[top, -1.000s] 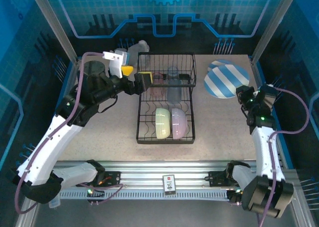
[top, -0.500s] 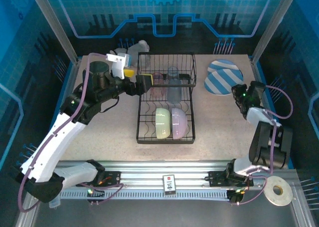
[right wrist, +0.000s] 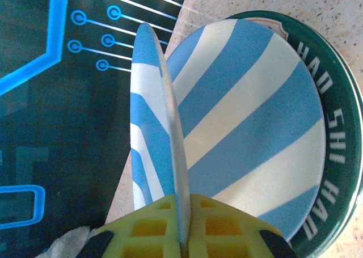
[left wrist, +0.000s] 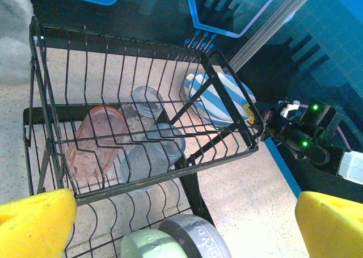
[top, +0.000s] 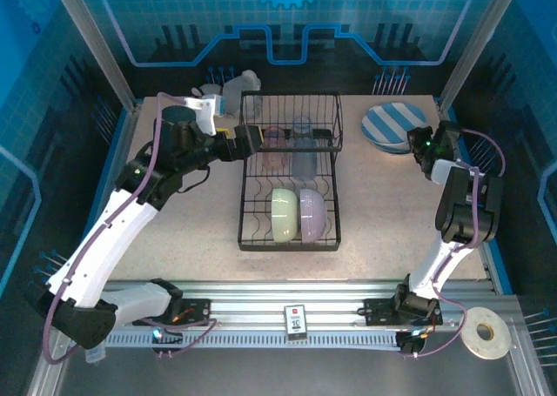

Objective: Unload the mixed dishes from the dish rack

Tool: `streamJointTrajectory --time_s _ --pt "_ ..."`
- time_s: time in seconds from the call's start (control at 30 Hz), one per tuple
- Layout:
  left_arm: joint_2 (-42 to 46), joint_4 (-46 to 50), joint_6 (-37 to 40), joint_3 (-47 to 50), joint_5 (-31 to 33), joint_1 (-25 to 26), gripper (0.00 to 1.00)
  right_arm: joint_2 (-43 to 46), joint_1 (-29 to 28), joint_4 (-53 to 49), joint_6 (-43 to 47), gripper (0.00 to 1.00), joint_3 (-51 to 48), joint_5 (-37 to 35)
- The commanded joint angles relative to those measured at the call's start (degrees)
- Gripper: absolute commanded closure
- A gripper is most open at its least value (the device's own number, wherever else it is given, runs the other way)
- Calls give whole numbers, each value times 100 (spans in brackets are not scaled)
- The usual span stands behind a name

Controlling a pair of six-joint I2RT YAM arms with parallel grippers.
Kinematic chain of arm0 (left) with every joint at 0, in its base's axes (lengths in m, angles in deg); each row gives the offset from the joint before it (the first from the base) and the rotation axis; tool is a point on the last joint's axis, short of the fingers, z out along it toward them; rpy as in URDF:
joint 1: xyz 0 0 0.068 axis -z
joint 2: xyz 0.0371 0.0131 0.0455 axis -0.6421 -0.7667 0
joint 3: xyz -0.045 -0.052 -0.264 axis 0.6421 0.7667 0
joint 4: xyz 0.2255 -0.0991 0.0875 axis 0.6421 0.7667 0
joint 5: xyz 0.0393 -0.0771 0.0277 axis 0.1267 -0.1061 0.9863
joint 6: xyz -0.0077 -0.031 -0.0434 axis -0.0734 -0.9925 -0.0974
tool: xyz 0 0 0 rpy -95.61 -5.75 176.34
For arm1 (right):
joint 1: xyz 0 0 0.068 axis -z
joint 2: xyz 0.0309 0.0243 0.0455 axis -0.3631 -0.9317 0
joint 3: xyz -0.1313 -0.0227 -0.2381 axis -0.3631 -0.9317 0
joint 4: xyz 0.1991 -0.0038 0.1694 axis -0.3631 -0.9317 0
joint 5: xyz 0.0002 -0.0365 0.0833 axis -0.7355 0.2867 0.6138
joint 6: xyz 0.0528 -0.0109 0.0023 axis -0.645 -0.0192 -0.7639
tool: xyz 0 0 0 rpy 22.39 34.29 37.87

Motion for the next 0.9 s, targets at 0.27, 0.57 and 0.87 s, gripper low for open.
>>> streamJointTrajectory --time_s 0.27,0.57,0.87 --pt "46 332 -253 70 134 -63 1 -751 142 264 -124 100 634 261" --pt "73 303 -584 201 310 -57 1 -999 281 315 -171 100 584 474" --pt "23 308 -893 314 359 -61 1 -1071 309 51 -58 81 636 644"
